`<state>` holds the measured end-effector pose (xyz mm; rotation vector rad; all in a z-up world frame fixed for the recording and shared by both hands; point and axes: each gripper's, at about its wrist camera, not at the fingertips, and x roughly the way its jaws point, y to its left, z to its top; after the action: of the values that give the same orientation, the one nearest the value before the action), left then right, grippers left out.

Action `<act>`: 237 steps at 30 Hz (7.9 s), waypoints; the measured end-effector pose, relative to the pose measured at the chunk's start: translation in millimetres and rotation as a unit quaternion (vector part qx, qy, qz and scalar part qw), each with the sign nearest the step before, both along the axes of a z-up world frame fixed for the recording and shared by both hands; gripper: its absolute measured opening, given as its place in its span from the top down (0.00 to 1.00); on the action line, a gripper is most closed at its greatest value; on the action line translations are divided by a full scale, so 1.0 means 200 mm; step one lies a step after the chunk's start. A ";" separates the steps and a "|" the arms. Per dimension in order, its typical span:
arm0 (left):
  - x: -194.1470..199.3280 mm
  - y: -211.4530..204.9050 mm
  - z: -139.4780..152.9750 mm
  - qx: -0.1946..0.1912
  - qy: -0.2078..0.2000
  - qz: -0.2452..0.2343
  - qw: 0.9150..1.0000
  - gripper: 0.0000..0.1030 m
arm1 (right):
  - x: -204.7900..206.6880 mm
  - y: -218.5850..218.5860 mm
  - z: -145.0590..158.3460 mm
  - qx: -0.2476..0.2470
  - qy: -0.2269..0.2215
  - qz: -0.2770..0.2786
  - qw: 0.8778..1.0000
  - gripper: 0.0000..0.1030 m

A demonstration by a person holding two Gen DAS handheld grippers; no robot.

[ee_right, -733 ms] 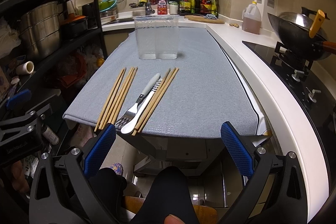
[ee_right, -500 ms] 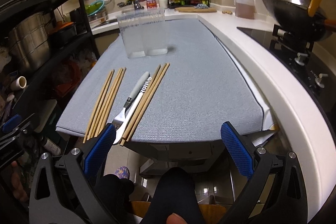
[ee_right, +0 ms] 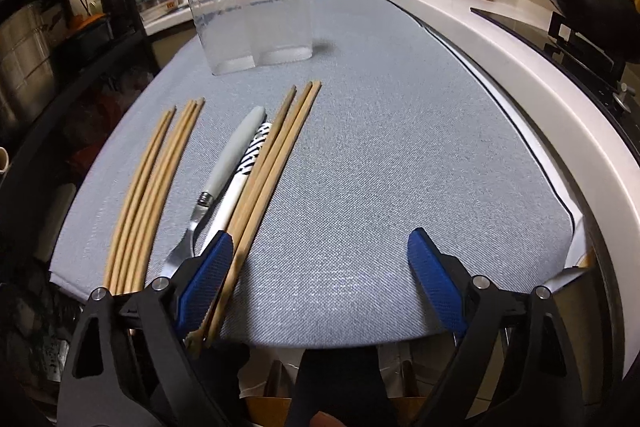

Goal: Organize utensils
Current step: 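Close the right tool on one wooden chopstick while the left tool grasps another chopstick, then lift both chopsticks upright over the clear container and open both tools to drop them, then move both open tools back down toward the remaining chopsticks, then close the right tool on a single chopstick while the left tool grasps another chopstick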

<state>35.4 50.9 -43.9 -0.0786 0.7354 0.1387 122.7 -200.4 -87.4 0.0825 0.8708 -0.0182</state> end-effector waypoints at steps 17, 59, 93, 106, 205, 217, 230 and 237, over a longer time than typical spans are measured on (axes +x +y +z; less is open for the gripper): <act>0.04 -0.04 -0.03 0.008 0.015 -0.010 1.000 0.07 | 0.06 -0.06 -0.01 -0.010 -0.006 0.003 1.000 0.14; 0.22 -0.29 -0.30 0.042 -0.043 -0.086 0.994 0.59 | -0.13 -0.19 -0.07 -0.032 -0.098 0.007 0.995 0.22; 0.15 -0.24 0.17 -0.002 -0.175 -0.149 0.973 0.94 | -0.25 -0.11 0.39 -0.005 -0.240 0.077 0.968 0.94; 0.39 -0.22 0.36 -0.019 -0.135 -0.138 0.981 0.94 | 0.00 -0.09 0.59 -0.006 -0.228 0.078 0.971 0.94; 0.14 -0.18 0.29 -0.019 -0.072 -0.073 0.995 0.09 | -0.40 0.02 0.52 0.028 -0.165 0.047 0.985 0.19; -0.01 -0.18 0.24 -0.031 -0.074 -0.065 0.995 0.09 | -0.51 0.06 0.49 0.017 -0.163 0.068 0.984 0.19; -0.01 -0.16 0.18 -0.036 -0.061 -0.053 0.996 0.09 | -0.36 0.05 0.33 0.017 -0.108 0.061 0.992 0.33; 0.00 -0.14 0.14 -0.035 -0.053 -0.043 0.997 0.09 | -0.21 0.04 0.14 0.060 -0.035 0.062 0.996 0.61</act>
<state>35.4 23.5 -15.1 -0.1199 0.6371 0.0258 79.9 -192.3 -59.0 0.1407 0.8046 0.1532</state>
